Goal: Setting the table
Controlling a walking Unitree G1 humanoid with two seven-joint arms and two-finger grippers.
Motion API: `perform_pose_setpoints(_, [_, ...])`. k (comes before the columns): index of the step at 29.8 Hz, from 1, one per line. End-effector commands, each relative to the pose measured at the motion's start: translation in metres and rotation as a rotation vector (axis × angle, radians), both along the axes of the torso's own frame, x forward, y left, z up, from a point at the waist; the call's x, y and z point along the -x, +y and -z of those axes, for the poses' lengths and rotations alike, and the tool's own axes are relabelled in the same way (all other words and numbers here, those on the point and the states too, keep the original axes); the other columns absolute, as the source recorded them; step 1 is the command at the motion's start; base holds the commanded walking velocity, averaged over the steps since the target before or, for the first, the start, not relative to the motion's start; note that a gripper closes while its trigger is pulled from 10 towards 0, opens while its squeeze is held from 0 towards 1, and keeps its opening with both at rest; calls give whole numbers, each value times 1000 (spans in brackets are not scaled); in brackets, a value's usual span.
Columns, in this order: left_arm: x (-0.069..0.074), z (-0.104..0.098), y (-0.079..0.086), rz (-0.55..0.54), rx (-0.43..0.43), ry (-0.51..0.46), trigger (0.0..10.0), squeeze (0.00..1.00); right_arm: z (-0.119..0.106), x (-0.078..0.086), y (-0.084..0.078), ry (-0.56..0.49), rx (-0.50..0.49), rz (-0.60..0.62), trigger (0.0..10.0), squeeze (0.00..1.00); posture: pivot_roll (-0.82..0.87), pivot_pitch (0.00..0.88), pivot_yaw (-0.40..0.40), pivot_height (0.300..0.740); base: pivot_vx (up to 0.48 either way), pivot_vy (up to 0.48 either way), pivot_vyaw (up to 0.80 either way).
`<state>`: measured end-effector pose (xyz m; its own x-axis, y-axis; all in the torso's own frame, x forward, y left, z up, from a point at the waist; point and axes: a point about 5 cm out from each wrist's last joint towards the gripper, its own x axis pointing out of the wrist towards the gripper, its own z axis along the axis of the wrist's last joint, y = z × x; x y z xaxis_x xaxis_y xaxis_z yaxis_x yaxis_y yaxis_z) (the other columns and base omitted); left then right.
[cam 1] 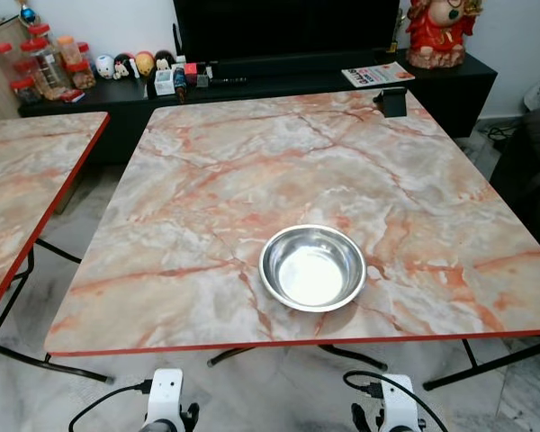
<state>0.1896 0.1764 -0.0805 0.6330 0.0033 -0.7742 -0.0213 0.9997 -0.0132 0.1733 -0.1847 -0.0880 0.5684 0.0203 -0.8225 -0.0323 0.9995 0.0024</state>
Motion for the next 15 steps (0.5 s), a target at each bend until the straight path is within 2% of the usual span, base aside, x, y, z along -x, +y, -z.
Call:
perform_pose_setpoints(1, [6, 3, 3, -7, -9, 30, 10000, 0, 1, 2, 1, 18, 3, -25, 10000, 0, -203, 0, 42, 740, 0, 0, 0])
perform_pose_setpoints(8, [10, 5, 8, -23, -14, 50, 10000, 0, 3, 5, -1, 34, 5, -22, 10000, 0, -208, 0, 59, 740, 0, 0, 0])
perform_pose_setpoints(15, [9, 4, 11, -6, -25, 56, 10000, 0, 4, 8, 4, 37, -14, 1, 10000, 0, -222, 0, 76, 740, 0, 254, 0])
